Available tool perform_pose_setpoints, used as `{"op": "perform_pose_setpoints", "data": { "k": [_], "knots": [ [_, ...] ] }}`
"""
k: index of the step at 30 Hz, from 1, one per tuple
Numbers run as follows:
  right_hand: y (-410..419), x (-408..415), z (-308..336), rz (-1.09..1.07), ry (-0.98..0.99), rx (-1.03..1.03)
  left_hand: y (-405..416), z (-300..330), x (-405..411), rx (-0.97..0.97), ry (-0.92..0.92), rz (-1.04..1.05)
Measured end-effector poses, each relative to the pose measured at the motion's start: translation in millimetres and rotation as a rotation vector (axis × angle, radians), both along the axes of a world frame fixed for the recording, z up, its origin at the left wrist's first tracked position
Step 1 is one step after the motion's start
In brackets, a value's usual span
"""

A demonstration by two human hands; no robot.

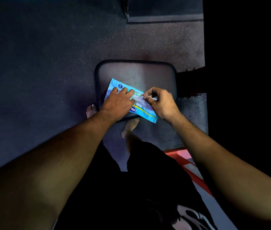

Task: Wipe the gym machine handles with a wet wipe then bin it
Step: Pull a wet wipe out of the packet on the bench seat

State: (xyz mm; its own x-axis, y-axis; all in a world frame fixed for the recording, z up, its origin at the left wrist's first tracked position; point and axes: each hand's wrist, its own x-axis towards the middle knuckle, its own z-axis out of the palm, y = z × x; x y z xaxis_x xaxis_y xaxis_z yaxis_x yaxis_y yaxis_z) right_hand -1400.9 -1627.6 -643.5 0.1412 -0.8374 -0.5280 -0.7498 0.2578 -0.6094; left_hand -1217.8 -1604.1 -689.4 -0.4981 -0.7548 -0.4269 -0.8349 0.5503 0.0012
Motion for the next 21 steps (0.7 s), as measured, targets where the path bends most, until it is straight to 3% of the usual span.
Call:
{"op": "perform_pose_setpoints", "data": {
  "k": [4, 9, 12, 18, 21],
  "knots": [
    [-2, 7, 8, 0.056, -0.01, 0.012, 1, -2, -6, 0.029, -0.015, 0.076],
    [-2, 10, 22, -0.11, -0.317, 0.088, -7, 0, -10, 0.134, 0.034, 0.186],
    [-2, 2, 28, -0.213, -0.399, 0.105, -8, 4, -7, 0.17, 0.098, 0.195],
    [-4, -4, 57, -0.25, -0.505, 0.157, -14, 31, 9, 0.31, 0.668, 0.76],
    [-8, -6, 81, -0.278, -0.53, 0.164, -22, 68, 21, 0.484, 1.03, 0.782]
  ]
}}
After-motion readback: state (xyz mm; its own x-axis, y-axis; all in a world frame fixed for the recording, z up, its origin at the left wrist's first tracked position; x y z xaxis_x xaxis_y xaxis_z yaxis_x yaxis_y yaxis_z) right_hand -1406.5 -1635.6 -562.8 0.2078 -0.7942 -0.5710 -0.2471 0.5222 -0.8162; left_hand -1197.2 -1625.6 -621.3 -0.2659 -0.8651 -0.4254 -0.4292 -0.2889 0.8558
